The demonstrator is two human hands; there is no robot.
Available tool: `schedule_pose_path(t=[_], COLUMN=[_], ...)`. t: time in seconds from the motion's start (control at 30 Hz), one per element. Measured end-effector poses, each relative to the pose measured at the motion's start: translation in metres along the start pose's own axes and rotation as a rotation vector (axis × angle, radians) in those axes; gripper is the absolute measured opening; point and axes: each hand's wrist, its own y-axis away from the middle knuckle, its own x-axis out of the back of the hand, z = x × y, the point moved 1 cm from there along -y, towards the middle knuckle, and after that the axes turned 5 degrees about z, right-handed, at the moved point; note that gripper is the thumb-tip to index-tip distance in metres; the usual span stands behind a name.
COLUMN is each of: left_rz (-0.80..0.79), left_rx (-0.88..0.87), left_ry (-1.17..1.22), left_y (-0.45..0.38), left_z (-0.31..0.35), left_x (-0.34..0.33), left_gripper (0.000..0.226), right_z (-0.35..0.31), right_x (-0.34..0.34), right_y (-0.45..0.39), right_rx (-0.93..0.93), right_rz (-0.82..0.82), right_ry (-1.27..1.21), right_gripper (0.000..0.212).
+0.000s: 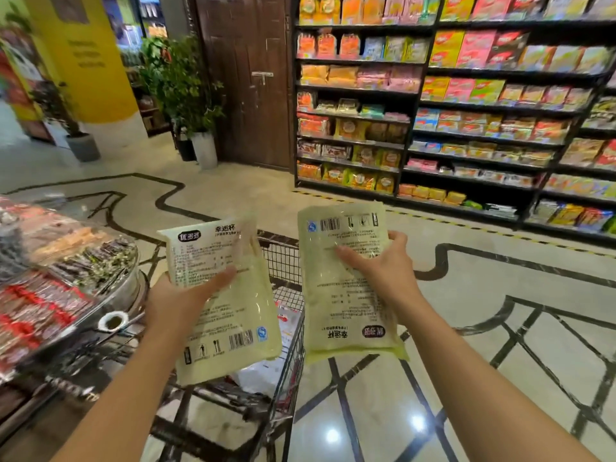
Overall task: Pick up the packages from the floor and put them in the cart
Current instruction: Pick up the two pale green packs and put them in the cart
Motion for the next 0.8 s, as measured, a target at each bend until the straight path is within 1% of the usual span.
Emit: schedule_pose_path(t=[0.07,0.17,0.27,0.37,0.53,0.6,0.67,0.8], left_rz=[0.03,0.088,0.177,0.272,0.413,0.467,0.51,0.57], left_rx=[0.026,0.07,0.126,0.186,0.283,0.321,0.354,0.411], left_ry=[-0.009,-0.031,-0.056,-0.04,-0.057,-0.04,-0.015,-0.037], left_y=[-0.013,-0.033,-0.049,-0.064,-0.089,-0.101,-0.117,-0.144], left_z=[0.0,-0.006,-0.016,-0.029,-0.068,-0.088,-0.11,-0.151], left_x=[-0.023,-0.047,-0.06,-0.064,-0.069,-0.072,-0.075,-0.08], left_gripper=[0.071,0.088,0.085,0.096,0.102,0.107,0.105,0.084], right_z=[0.004,0.005,0.009,0.015,0.024,0.028,0.033,0.047], right_x=[-0.003,-0.014,-0.037,-0.074,-0.144,-0.171,-0.197,-0.25], right_y=[-0.041,-0.1,-0.146,-0.18,-0.219,-0.231,-0.243,-0.26], right_rx=[-0.002,0.03,0.057,0.079,0.096,0.104,0.112,0.125], right_rz=[-0.044,-0.114,-0.184,-0.26,-0.43,-0.48,-0.53,-0.632], right_ry=[0.017,0.038,0.039,0.04,0.064,0.066,0.074,0.135], right_gripper=[0.097,0.091,0.086,0.079,0.08,0.077,0.075,0.08])
